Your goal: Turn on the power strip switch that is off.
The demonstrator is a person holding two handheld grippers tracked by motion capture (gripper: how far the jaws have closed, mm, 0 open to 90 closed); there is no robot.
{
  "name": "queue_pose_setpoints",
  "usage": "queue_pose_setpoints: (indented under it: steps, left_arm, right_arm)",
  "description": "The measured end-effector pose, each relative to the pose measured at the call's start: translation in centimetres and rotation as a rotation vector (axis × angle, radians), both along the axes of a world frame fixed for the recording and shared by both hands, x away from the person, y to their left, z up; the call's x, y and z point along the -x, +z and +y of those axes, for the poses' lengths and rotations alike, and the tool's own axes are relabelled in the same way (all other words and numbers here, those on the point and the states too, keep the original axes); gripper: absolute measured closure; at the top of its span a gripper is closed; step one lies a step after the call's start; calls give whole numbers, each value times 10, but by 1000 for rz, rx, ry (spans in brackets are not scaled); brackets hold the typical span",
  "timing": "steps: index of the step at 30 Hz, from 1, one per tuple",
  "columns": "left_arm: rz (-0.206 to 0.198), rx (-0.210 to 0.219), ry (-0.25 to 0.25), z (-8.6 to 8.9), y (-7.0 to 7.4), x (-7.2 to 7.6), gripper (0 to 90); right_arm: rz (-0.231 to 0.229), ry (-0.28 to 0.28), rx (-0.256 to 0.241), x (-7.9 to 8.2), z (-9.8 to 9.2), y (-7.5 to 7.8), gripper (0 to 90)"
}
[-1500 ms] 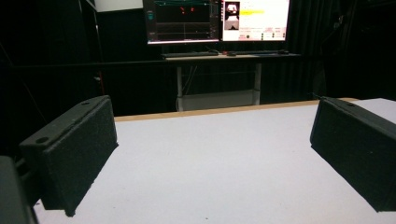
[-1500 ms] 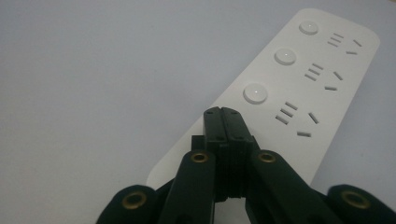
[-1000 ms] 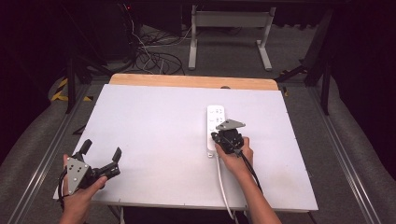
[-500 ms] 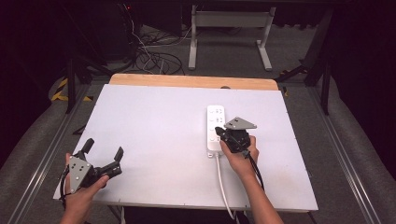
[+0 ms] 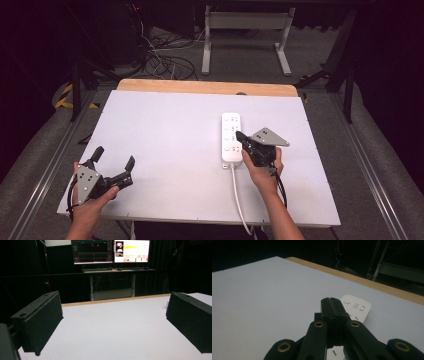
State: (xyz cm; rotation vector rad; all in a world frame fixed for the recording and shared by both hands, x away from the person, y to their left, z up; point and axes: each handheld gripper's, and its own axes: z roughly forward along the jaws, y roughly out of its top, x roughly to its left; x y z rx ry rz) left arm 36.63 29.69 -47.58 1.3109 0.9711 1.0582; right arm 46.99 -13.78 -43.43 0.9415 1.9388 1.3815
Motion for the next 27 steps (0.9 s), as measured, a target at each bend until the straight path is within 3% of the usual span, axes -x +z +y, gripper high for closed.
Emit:
queue_pose_setpoints:
  steps: [8, 16, 27]
  left_arm:
    - [-3, 1, 1, 0, 1, -1, 11]
    - [-4, 2, -10, -2, 1, -2, 11]
    - [-5, 2, -19, -4, 1, -3, 11]
  right_arm:
    - [-35, -6, -40, 6, -4, 4, 900]
    - [-105, -20, -83, 16, -12, 7, 900]
    - [-135, -46, -136, 24, -25, 8, 900]
